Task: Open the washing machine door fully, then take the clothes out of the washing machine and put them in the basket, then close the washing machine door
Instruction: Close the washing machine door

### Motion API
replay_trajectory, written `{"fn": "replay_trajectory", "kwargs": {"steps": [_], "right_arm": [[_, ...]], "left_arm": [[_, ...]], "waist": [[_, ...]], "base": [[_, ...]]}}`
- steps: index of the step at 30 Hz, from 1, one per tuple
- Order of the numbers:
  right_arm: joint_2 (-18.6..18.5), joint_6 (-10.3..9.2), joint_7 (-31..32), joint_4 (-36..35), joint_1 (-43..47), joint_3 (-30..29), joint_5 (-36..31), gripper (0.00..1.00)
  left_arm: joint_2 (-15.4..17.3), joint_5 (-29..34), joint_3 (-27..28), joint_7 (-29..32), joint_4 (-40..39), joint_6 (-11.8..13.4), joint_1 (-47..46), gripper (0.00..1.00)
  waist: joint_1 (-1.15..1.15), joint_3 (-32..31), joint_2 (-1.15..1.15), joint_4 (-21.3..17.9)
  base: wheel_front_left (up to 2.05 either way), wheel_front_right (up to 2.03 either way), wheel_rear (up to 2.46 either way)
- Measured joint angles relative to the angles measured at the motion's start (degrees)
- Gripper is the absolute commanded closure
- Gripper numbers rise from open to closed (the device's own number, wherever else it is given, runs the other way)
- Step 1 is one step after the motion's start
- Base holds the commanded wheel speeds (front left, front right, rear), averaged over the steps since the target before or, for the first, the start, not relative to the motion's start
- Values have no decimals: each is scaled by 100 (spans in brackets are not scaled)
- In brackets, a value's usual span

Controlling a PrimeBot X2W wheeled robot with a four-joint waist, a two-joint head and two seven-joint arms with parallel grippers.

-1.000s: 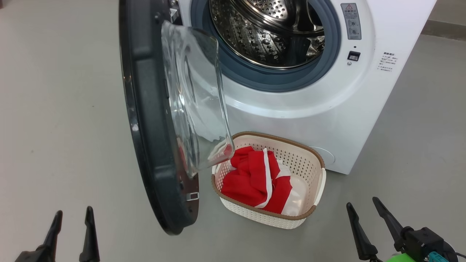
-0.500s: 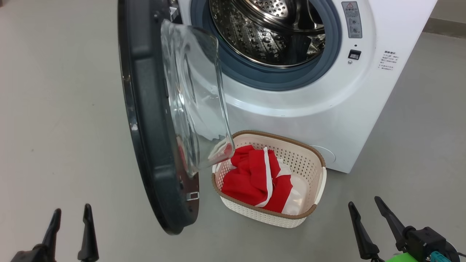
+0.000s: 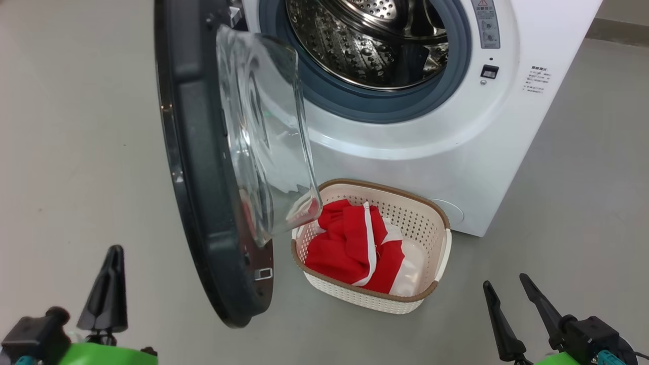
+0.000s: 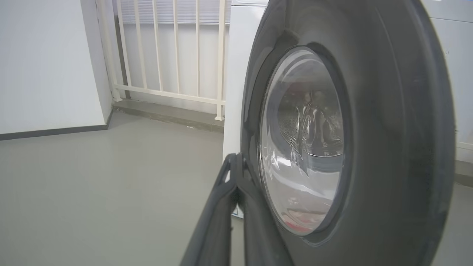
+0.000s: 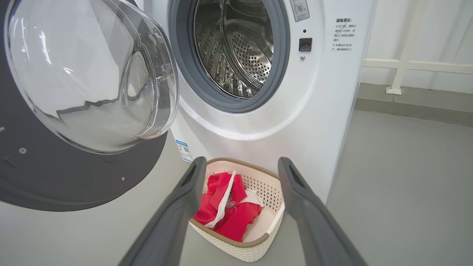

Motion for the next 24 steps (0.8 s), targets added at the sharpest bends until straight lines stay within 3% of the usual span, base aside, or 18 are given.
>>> {"fn": "replay_trajectory", "kwargs": {"steps": [10, 24], "right_arm": [[42, 0, 0, -18, -23, -7, -1, 0], [86, 0, 0, -32, -155, -26, -1, 0]], "left_arm": [[402, -43, -870, 0, -244, 0, -185, 100], [816, -276, -1552, 0, -372, 4, -435, 100]], "waist": [[0, 141, 0, -196], [0, 368, 0, -523]], "base": [[0, 0, 0], [0, 0, 0]]}}
